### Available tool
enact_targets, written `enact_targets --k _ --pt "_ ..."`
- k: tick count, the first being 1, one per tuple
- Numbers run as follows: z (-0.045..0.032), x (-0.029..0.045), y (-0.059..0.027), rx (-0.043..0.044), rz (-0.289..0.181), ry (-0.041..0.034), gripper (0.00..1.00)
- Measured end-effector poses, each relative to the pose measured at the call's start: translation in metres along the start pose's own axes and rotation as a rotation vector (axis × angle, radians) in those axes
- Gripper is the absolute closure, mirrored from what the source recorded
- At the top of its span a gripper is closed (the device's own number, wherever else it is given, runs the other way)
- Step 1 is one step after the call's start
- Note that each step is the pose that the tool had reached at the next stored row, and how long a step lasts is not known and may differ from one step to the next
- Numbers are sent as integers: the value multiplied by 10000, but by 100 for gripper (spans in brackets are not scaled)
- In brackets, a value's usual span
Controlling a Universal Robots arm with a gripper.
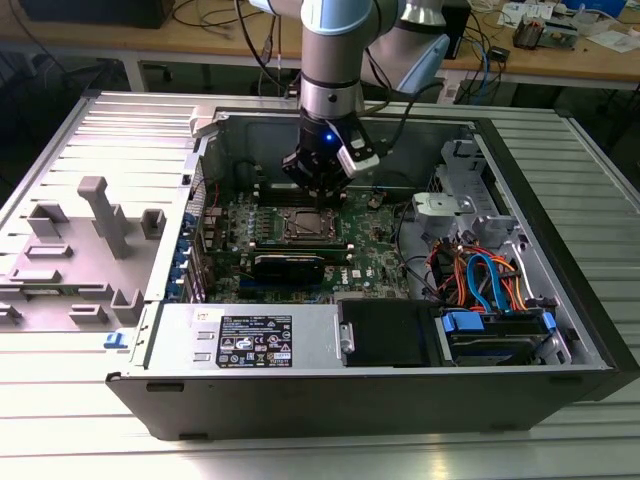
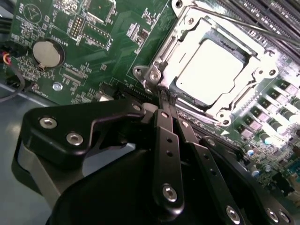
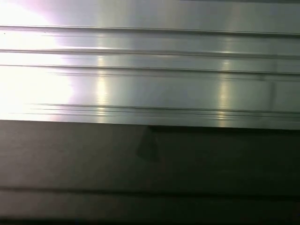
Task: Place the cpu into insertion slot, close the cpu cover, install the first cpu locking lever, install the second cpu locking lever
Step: 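Install the first cpu locking lever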
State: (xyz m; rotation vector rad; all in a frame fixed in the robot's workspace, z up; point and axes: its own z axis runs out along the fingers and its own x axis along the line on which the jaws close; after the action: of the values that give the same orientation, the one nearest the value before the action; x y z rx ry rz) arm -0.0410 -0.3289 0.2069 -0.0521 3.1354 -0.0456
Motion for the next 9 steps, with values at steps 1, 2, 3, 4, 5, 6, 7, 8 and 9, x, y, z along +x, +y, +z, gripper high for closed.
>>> enact_targets --k 1,2,3,4,5,6,7,8,9 --pt "-6 0 0 1 0 -1 89" --pt "-9 0 0 1 0 -1 89" --pt "-10 0 -3 1 1 -1 89" --pt "-10 0 -7 2 0 -1 89" --pt "-10 0 -15 2 0 -1 89" --pt "-10 0 -25 3 0 -1 89" --pt "-9 1 -47 2 0 -1 89" --pt "-9 1 -57 2 0 -1 89" --pt "-9 1 -59 2 2 -1 89"
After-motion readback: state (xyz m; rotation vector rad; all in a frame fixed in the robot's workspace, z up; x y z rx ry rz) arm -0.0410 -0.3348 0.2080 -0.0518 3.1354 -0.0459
